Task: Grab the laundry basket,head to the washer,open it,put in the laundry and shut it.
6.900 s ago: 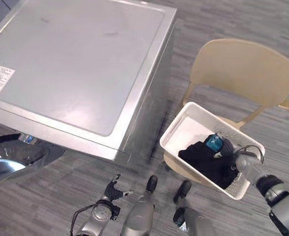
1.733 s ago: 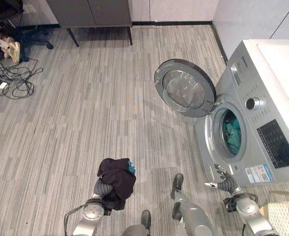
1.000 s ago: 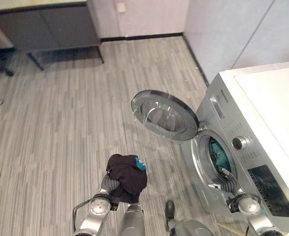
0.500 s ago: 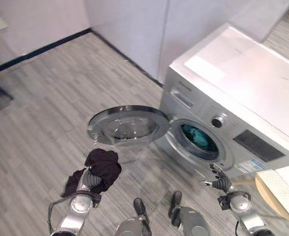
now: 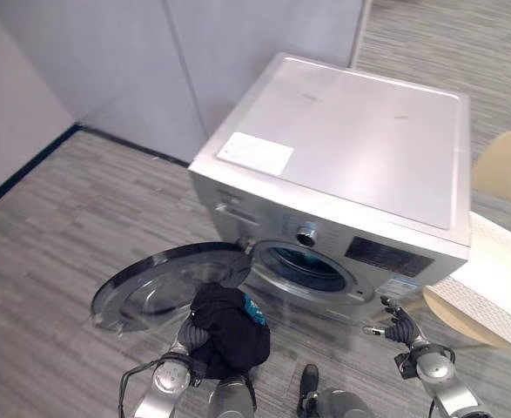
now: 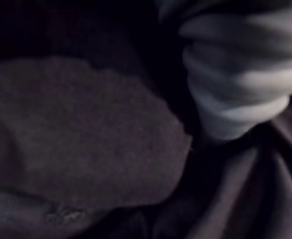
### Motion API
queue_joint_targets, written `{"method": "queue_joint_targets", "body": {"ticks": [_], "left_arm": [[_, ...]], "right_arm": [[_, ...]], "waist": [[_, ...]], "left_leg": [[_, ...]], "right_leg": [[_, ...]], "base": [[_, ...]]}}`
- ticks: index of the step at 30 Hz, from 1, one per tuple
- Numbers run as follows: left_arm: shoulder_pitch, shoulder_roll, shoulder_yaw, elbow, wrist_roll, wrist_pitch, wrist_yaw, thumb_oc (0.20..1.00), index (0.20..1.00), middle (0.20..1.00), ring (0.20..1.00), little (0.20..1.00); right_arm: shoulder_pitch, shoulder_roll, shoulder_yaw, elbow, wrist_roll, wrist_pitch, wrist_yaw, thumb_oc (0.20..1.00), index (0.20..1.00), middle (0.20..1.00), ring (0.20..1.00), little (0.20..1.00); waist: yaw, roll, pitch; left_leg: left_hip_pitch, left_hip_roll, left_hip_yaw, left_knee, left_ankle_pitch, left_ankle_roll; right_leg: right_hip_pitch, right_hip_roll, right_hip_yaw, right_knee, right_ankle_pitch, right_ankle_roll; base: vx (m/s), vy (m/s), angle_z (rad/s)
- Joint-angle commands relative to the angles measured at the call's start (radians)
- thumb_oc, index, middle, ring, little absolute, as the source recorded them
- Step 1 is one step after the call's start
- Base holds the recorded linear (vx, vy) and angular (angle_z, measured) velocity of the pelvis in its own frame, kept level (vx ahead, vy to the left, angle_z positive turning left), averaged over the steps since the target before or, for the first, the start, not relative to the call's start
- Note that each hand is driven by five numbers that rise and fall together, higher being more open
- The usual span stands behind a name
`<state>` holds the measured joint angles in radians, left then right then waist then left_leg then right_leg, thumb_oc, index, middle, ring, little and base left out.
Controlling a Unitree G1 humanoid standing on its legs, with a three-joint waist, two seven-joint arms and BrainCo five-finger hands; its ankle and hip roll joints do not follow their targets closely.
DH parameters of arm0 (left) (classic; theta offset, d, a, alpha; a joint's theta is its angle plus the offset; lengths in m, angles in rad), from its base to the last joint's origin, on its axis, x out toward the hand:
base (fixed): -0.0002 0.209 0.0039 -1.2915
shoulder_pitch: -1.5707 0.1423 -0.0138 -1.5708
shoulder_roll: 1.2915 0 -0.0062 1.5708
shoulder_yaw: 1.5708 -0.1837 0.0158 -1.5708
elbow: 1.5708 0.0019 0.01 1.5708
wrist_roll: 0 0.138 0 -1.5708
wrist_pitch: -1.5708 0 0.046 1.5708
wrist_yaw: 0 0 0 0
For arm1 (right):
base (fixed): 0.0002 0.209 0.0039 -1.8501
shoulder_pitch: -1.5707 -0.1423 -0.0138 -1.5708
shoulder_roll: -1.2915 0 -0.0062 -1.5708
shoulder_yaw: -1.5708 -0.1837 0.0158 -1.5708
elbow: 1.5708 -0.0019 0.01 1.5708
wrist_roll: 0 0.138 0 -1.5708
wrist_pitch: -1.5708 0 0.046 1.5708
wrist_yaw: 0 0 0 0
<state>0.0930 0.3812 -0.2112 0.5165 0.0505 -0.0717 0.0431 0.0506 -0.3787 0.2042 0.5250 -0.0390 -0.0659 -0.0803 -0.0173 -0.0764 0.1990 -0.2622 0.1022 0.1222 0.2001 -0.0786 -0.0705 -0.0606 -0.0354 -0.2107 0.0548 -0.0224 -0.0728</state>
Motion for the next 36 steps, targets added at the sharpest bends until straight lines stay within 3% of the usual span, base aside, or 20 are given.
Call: {"method": "queue_joint_targets", "body": {"ticks": [1,2,4,9,10,15,17,20,25,31,36], "left_arm": [[-0.040,0.012,0.005,-0.058,-0.028,-0.051,0.030,0.200,0.200,0.200,0.200,0.200],[-0.044,0.006,-0.005,-0.056,-0.029,-0.051,0.029,0.200,0.200,0.200,0.200,0.200],[-0.048,0.005,-0.014,-0.040,-0.028,-0.048,0.029,0.200,0.200,0.200,0.200,0.200],[-0.095,0.027,-0.033,-0.036,-0.055,-0.050,0.042,0.200,0.200,0.200,0.200,0.200],[-0.128,0.030,-0.032,-0.034,-0.096,-0.052,0.058,0.200,0.200,0.200,0.200,0.200],[-0.197,0.028,-0.030,-0.041,-0.165,-0.062,0.091,0.200,0.200,0.200,0.200,0.200],[-0.226,0.029,-0.032,-0.069,-0.175,-0.064,0.103,0.200,0.200,0.200,0.200,0.200],[-0.306,0.032,-0.030,-0.101,-0.209,-0.076,0.138,0.200,0.200,0.200,0.200,0.200],[-0.506,0.049,-0.033,-0.121,-0.274,-0.091,0.214,0.200,0.200,0.200,0.200,0.200],[-0.897,0.224,-0.049,-0.012,-0.139,-0.071,0.417,0.200,0.200,0.200,0.200,0.200],[-1.250,0.403,-0.191,0.160,0.015,-0.025,0.635,0.200,0.200,0.200,0.200,0.200]], "right_arm": [[-0.023,-0.043,-0.010,-0.009,0.007,-0.031,-0.028,1.000,1.000,1.000,1.000,1.000],[-0.022,-0.045,-0.007,-0.004,0.008,-0.033,-0.025,1.000,1.000,1.000,1.000,1.000],[-0.019,-0.043,-0.010,0.010,0.001,-0.034,-0.026,1.000,1.000,1.000,1.000,1.000],[-0.076,-0.039,0.000,0.019,0.022,-0.029,-0.035,1.000,1.000,1.000,1.000,1.000],[-0.108,-0.037,0.007,0.018,0.039,-0.028,-0.048,1.000,1.000,1.000,1.000,1.000],[-0.158,-0.038,0.013,-0.009,0.067,-0.028,-0.078,1.000,1.000,1.000,1.000,1.000],[-0.176,-0.040,0.011,-0.041,0.073,-0.032,-0.091,1.000,1.000,1.000,1.000,1.000],[-0.223,-0.037,0.013,-0.082,0.097,-0.043,-0.113,1.000,1.000,1.000,1.000,1.000],[-0.295,-0.030,0.011,-0.119,0.136,-0.068,-0.154,1.000,1.000,1.000,1.000,1.000],[-0.281,-0.048,0.021,-0.175,0.159,-0.138,-0.161,1.000,1.000,1.000,1.000,1.000],[-0.276,-0.070,0.059,-0.185,0.195,-0.215,-0.183,1.000,1.000,1.000,1.000,1.000]], "waist": [[0.051,0.017,0.064],[0.050,0.034,0.068],[0.032,0.040,0.067],[0.008,0.043,0.130],[0.004,0.043,0.156],[-0.008,0.042,0.180],[-0.016,0.049,0.188],[-0.026,0.058,0.206],[-0.056,0.077,0.230],[-0.111,0.089,0.245],[-0.143,0.087,0.258]], "left_leg": [[0.027,-0.036,-0.087,-0.037,0.109,-0.011],[0.043,-0.049,-0.127,-0.086,0.112,-0.009],[0.070,-0.048,-0.122,-0.092,0.108,-0.002],[0.023,-0.052,-0.062,-0.028,0.079,0.030],[-0.048,-0.053,-0.033,0.045,0.059,0.042],[-0.207,-0.044,0.011,0.231,-0.004,0.070],[-0.274,-0.026,0.020,0.335,-0.066,0.079],[-0.436,0.010,0.042,0.498,-0.112,0.097],[-0.662,0.048,0.013,0.721,-0.172,0.122],[-0.826,0.075,-0.041,0.890,-0.241,0.141],[-0.941,0.091,-0.079,0.996,-0.279,0.153]], "right_leg": [[0.045,0.010,0.024,-0.043,-0.030,0.135],[0.039,0.027,0.071,-0.018,-0.043,0.134],[0.023,0.026,0.092,0.012,-0.048,0.133],[-0.128,0.010,0.158,0.155,-0.050,0.136],[-0.218,0.005,0.181,0.223,-0.050,0.132],[-0.386,0.001,0.200,0.360,-0.073,0.118],[-0.460,0.008,0.222,0.451,-0.118,0.114],[-0.626,0.025,0.238,0.591,-0.152,0.105],[-0.836,0.043,0.239,0.774,-0.205,0.091],[-1.009,0.051,0.229,0.941,-0.266,0.088],[-1.115,0.057,0.225,1.028,-0.293,0.083]], "base": [[0.06,0.133,-1.03],[0.06,0.155,-1.13],[0.01,0.178,-1.12],[-0.18,0.171,-0.79],[-0.28,0.110,-0.72],[-0.16,0.012,-0.24],[-0.04,0.016,-0.18],[-0.11,-0.016,-0.37],[-0.08,-0.041,-0.25],[-0.01,-0.032,-0.05],[0.01,-0.031,0.04]]}}
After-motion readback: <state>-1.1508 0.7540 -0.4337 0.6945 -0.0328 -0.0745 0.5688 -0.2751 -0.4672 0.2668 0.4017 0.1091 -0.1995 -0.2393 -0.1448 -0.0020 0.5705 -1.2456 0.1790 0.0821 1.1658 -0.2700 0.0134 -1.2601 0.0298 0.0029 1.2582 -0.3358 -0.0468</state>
